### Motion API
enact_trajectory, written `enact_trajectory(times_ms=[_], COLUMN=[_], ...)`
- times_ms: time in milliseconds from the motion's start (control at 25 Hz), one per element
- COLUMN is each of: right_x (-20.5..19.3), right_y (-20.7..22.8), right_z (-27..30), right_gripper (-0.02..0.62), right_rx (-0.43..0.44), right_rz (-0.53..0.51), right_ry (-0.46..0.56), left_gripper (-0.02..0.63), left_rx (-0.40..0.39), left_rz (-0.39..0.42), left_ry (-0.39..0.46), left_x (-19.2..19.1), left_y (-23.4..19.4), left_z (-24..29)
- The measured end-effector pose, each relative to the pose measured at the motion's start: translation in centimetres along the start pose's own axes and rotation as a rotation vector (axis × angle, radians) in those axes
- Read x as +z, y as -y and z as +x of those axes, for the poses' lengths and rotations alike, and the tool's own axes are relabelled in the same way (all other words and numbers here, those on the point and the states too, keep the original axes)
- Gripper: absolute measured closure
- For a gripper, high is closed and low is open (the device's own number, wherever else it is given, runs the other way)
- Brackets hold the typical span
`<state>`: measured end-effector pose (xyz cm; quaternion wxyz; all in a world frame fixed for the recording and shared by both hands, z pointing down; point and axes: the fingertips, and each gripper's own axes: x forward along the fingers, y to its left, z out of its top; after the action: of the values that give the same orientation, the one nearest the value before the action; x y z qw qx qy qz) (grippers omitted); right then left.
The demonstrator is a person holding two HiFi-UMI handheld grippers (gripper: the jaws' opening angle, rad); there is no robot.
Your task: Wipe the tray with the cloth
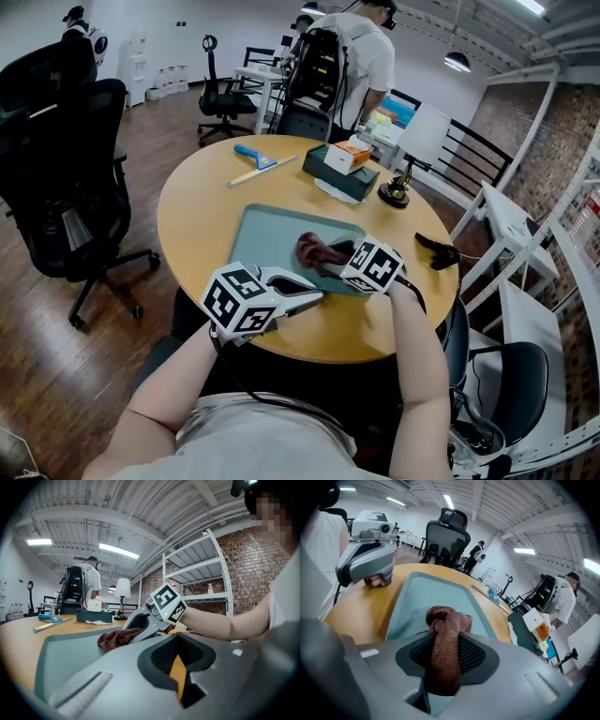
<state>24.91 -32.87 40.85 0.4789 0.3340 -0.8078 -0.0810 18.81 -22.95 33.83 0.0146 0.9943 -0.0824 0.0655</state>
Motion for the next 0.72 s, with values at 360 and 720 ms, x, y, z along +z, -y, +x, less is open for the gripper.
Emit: enact_trajectory(times_ms=[360,720], right_x=[0.3,1.0], right_y=[-2.9,-3.5], right_z=[-1.6,-1.7], right_gripper=[0.465,0.463], right_rx=[0.039,0.047], right_rz=[-0.012,-0.041], right_ry=[0.047,0.062], left_gripper=[0.284,0.284], left_rx=[-0.003,-0.002], left_rz=[-0.002,0.0], left_ry=[-0.002,0.002], left_x=[0.0,0.2], left_y=[-0.1,-0.2], left_z=[0.0,0.0])
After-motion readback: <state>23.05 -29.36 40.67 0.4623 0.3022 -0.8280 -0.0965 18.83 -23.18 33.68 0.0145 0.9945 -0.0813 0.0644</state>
